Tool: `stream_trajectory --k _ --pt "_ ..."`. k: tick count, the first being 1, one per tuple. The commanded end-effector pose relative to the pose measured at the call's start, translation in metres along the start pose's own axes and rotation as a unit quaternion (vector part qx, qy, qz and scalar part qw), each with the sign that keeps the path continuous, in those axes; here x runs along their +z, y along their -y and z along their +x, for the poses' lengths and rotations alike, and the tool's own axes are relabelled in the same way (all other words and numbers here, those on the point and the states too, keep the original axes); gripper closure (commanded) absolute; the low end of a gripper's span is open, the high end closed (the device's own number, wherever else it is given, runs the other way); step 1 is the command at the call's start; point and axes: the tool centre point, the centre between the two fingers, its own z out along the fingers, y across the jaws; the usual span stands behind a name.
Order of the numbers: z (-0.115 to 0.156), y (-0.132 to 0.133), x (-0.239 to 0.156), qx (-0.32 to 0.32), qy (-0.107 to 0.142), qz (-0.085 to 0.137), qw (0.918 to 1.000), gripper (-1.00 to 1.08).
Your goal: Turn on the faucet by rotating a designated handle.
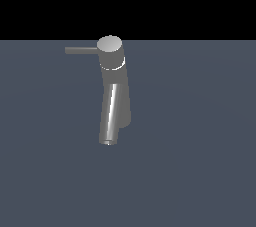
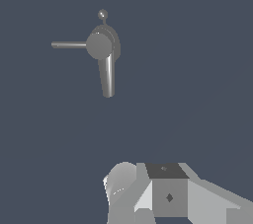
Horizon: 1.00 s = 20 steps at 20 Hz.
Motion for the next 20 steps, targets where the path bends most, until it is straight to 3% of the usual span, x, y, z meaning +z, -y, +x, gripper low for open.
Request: stream_trajectory --k 1,13,20 --pt "0.0 0.0 0.0 0.0 0.0 0.0 1.0 1.08" --pt "0.0 0.012 0.016 0.046 -0.012 0.015 0.9988 1.08" --pt "0.004 0.032 0.04 0.115 -0.031 0.037 0.9922 1.08"
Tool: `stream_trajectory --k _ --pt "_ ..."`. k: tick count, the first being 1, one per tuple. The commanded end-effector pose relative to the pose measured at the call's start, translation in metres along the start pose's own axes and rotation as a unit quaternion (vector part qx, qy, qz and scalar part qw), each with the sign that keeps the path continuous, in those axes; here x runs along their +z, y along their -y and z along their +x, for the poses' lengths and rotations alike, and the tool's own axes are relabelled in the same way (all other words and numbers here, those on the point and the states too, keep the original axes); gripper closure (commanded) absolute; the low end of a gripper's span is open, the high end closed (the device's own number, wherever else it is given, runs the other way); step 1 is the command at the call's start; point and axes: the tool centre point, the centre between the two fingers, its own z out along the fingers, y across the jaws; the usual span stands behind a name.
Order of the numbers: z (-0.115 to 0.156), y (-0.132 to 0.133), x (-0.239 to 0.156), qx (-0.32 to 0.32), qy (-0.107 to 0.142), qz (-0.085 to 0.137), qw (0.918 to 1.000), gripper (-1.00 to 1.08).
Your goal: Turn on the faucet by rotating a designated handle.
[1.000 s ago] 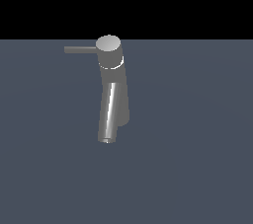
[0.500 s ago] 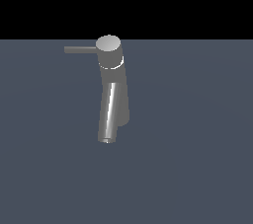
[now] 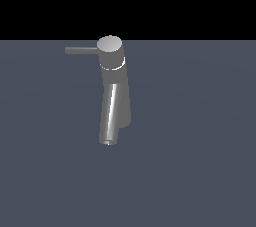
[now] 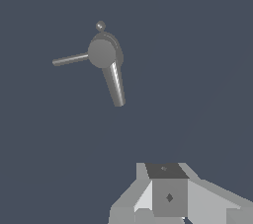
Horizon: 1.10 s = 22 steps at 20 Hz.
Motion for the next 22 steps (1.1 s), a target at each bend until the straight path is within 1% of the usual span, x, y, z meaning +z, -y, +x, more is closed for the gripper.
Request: stream_trajectory --k 1,6,11,16,22 --pt "0.0 0.008 0.01 0.03 -0.008 0.01 0.9995 1.08" --pt "0.002 0.026 0.033 0.094 -0.025 0.03 0.9948 1.08" --pt "0.008 0.045 0.054 0.159 -0.043 0.051 0.9851 1.08" --pt "0.016 0.063 0.074 0.221 -0.06 0.071 0.9708 1.08" --pt "0.029 0.084 0.095 0.289 -0.079 0.094 0.9494 1.08"
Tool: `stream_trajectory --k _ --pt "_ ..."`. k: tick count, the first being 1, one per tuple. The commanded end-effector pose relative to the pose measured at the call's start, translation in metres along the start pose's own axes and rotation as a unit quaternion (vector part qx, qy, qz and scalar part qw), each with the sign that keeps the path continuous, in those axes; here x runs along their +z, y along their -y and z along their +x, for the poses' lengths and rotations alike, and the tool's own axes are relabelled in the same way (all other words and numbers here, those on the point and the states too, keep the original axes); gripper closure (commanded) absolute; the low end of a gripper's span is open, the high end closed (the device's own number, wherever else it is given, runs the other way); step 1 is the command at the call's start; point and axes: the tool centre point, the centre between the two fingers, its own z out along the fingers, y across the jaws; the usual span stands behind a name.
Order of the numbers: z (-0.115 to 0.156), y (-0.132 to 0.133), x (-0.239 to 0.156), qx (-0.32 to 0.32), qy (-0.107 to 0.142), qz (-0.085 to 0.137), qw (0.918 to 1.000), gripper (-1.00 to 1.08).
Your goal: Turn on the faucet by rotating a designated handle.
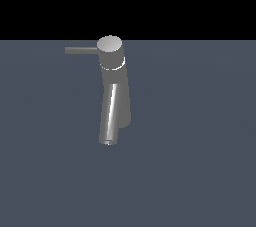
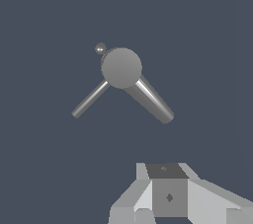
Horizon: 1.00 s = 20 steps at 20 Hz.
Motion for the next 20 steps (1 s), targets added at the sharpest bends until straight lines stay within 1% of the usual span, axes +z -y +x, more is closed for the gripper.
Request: stream_trajectory --k 1,6,10,14,20 --pt "0.0 0.008 0.01 0.03 -0.008 0.01 0.9995 1.08" --pt "0.002 0.025 0.03 0.086 -0.023 0.029 0.9956 1.08" --pt "0.005 0.039 0.045 0.129 -0.035 0.044 0.99 1.08" --pt "0.01 0.054 0.06 0.174 -0.047 0.059 0.9819 1.08" --pt "0.021 0.075 0.08 0.238 -0.065 0.081 0.9657 1.08"
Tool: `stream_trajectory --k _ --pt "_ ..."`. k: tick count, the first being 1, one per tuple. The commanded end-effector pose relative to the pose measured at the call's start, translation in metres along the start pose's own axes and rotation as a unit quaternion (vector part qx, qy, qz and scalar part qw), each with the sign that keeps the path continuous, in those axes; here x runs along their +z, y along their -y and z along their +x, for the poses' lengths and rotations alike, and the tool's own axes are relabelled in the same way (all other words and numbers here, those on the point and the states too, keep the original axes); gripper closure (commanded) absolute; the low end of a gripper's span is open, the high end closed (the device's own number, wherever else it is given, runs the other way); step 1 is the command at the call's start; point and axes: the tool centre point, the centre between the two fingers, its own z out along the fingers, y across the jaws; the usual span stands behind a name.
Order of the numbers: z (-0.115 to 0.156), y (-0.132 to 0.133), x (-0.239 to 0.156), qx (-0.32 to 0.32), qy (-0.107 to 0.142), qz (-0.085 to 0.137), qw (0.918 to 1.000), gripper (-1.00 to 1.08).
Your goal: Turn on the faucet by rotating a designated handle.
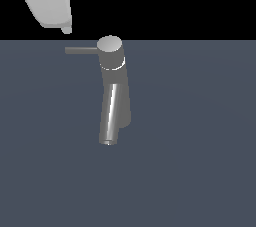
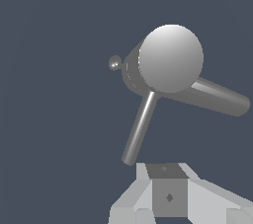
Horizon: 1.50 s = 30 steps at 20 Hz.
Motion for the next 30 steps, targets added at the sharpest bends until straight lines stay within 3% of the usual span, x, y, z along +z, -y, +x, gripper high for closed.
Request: stream_trajectory --k 1,14,30 --pt "0.0 0.008 0.01 0.027 -0.007 0.01 0.9996 1.08" --pt "0.008 0.042 0.044 0.128 -0.036 0.043 0.9903 1.08" --pt "0.014 0.053 0.056 0.162 -0.05 0.053 0.984 1.08"
